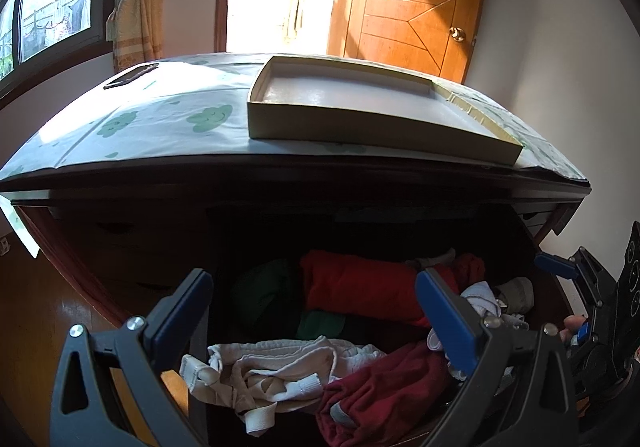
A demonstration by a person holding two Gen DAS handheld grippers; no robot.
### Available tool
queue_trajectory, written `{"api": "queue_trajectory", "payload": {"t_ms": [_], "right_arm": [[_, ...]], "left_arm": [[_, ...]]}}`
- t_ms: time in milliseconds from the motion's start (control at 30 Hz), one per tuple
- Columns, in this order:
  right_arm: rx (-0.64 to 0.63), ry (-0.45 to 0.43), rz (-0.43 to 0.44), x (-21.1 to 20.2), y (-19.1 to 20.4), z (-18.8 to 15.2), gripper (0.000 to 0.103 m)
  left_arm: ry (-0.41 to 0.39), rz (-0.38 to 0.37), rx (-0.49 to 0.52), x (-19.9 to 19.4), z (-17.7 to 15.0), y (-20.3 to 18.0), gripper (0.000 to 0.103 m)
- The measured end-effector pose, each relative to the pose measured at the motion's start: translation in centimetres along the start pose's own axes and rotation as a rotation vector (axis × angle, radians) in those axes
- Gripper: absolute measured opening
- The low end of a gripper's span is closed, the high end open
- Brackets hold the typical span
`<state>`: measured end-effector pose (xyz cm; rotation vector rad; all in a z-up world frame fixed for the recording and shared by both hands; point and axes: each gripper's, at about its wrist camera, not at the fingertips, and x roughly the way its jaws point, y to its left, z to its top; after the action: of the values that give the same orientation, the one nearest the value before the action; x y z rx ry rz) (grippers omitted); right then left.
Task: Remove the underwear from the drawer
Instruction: 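Lower both tools into the open drawer toward the clothes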
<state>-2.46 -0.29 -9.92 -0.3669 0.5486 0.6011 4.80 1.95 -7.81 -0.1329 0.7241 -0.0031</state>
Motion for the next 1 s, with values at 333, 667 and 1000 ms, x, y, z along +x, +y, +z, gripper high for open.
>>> {"api": "queue_trajectory", "payload": {"t_ms": [333,667,1000], "right_arm": [[-0.058,0.050,0.002,0.0,0.2,1.6,0.102],[-0.111,0.066,0.034,1.3,0.9,5.0,0.102],[-0.140,0.281,0.145,7.4,1.6,7.5,0.087]], "left_arm": [[0.009,0.022,-0.016,0.5,0.1,1.4,0.103],[0.021,0.038,-0.019,0.8,0.0,2.1,0.103],[0.033,0.060,-0.052,1.2,0.4,4.4,0.103]]}}
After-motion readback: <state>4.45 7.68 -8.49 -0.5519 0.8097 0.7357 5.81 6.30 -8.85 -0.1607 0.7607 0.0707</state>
